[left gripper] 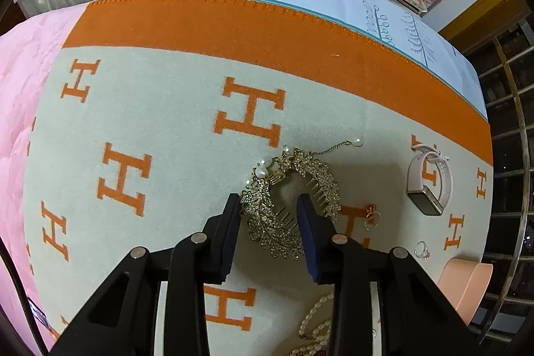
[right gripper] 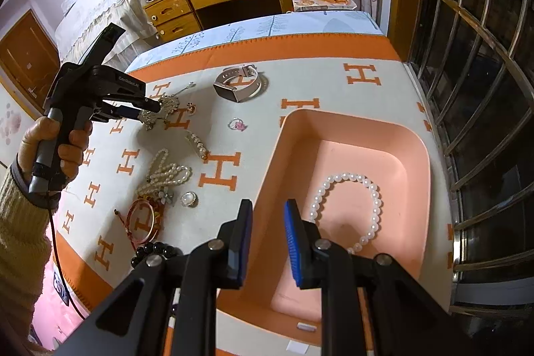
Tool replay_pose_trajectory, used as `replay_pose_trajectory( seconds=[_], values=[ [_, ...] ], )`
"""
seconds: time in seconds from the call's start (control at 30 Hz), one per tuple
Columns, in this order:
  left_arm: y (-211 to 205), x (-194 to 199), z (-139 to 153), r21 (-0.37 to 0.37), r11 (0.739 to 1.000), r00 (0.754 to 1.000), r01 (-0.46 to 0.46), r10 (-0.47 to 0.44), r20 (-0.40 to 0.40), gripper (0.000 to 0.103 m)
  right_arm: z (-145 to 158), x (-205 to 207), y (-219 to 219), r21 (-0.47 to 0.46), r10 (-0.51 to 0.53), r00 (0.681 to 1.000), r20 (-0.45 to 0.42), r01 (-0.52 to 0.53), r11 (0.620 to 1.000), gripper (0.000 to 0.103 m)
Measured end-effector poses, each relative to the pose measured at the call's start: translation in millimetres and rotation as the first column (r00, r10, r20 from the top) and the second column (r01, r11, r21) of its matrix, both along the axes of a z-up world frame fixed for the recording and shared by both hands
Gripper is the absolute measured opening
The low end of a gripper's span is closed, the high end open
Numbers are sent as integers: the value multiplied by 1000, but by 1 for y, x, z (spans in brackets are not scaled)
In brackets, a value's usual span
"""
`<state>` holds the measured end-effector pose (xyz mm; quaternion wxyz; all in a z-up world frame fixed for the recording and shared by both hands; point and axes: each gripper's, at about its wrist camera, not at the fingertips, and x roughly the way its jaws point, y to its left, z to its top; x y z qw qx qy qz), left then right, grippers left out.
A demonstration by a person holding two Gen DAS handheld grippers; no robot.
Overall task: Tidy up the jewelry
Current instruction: 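Lift the gold leaf comb with the left tool and carry it toward the tray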
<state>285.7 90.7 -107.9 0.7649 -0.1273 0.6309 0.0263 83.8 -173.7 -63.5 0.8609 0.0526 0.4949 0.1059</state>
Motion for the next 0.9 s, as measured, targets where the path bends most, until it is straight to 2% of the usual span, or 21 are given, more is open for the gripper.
replay_pose_trajectory(
  seconds=[0.07, 0.23, 0.27, 0.3, 0.37, 0.67, 0.9],
  values=[
    [-1, -2, 3, 6, 1000, 1000, 0, 0, 22, 32, -1, 0, -2, 8, -3, 1000, 0, 3, 1000, 20],
    [-2, -7, 21, -21, 1000, 997, 6, -5, 74, 19, 1, -3, -2, 16, -3, 1000, 9, 3, 1000, 20],
    [-2, -10, 26, -24, 1000, 996, 13, -11, 86, 13, 1, -3, -3, 16, -4, 1000, 11, 4, 1000, 20],
    [-3, -12, 31, -26, 999, 995, 21, -19, 99, 13, 2, -4, -3, 19, -7, 1000, 14, 6, 1000, 20],
    [-6, -19, 44, -1, 999, 991, 45, -45, 128, 9, 3, -5, -4, 27, -10, 1000, 15, 10, 1000, 20],
    [-11, -27, 56, 20, 997, 985, 73, -76, 154, 5, 3, -12, -7, 31, -16, 1000, 17, 15, 999, 20],
    [-16, -28, 51, -52, 993, 982, 109, -99, 161, 5, 5, -18, -6, 26, -25, 999, 28, 25, 999, 20]
  ],
)
